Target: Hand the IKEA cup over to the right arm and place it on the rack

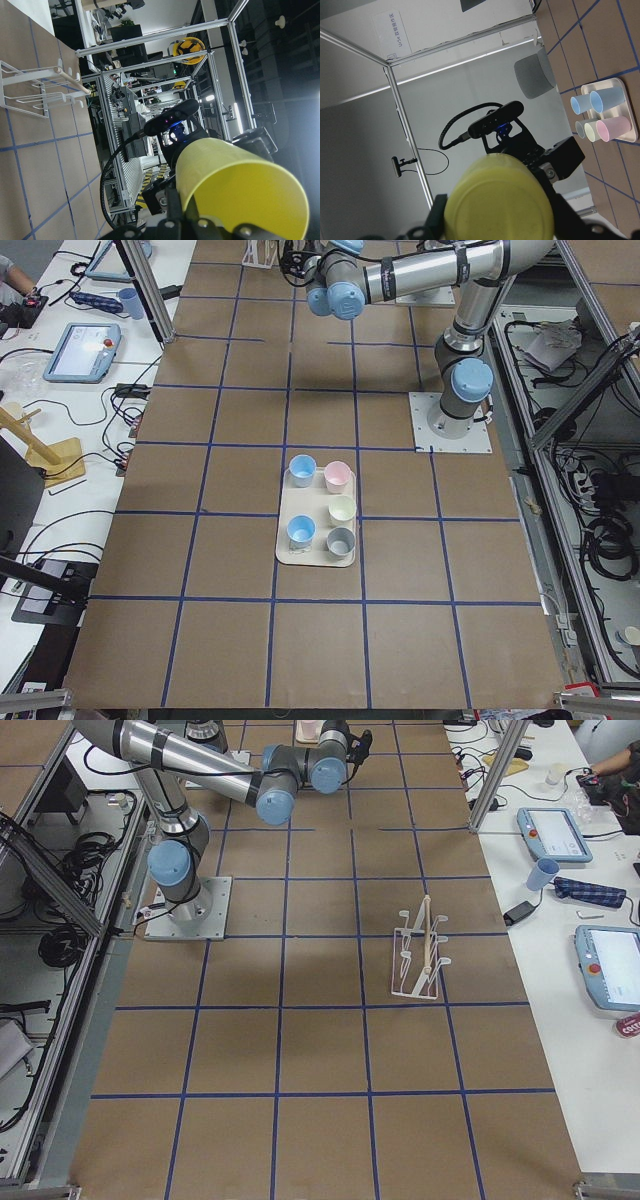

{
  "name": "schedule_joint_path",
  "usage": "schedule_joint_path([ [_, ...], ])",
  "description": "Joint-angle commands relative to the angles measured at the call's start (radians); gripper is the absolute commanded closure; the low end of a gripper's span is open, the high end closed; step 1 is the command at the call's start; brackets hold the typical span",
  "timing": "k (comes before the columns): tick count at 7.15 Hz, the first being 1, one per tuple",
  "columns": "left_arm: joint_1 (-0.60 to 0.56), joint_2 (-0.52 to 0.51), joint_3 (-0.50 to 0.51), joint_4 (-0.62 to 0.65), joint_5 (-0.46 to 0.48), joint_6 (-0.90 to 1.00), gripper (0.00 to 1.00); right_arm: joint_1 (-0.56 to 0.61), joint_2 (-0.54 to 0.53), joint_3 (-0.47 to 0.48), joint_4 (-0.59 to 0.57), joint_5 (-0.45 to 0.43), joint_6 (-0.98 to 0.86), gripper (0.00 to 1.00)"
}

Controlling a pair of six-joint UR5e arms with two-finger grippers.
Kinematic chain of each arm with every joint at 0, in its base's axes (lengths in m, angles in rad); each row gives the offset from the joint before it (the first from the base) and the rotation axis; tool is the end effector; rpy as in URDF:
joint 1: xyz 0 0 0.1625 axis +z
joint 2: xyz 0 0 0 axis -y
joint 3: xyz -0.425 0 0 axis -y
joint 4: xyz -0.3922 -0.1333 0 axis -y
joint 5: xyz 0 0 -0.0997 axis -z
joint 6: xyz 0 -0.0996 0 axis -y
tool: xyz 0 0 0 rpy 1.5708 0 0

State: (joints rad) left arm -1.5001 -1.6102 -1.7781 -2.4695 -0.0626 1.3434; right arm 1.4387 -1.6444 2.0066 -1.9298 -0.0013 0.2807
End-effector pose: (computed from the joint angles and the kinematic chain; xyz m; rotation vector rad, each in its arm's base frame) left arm -0.2008 -0.4592 0.4031 -0.0539 -1.5497 0.2574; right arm 0.1735 -0.4621 0.4469 0.3249 1.5394 0.1191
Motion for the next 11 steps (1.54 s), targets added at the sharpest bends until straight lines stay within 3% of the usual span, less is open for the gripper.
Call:
schedule_joint_path([
  [1,0.0,0.003,0.005,0.0,0.0,-0.001,0.38,0.0,-0.002,0.0,0.0,0.001,0.0,0.67],
  [2,0.001,0.001,0.012,-0.003,0.001,-0.004,0.05,0.0,-0.002,-0.002,-0.001,0.001,-0.001,0.77],
  [5,0.04,0.018,0.069,-0.107,0.02,-0.016,0.0,-0.018,0.0,-0.012,0.0,0.001,0.035,0.78],
  [8,0.147,0.013,0.204,-0.198,0.261,-0.113,0.0,-0.072,0.0,-0.032,-0.003,0.044,0.109,0.77],
  [9,0.147,0.018,0.212,-0.197,0.265,-0.215,0.0,-0.101,-0.003,-0.035,-0.003,0.032,0.112,0.77],
  [10,0.147,0.012,0.233,-0.195,0.294,-0.249,0.0,-0.119,-0.009,-0.035,-0.003,0.002,0.12,0.77],
  [11,0.149,0.003,0.265,-0.162,0.393,-0.248,0.0,-0.126,-0.009,-0.048,-0.003,-0.081,0.12,0.77],
])
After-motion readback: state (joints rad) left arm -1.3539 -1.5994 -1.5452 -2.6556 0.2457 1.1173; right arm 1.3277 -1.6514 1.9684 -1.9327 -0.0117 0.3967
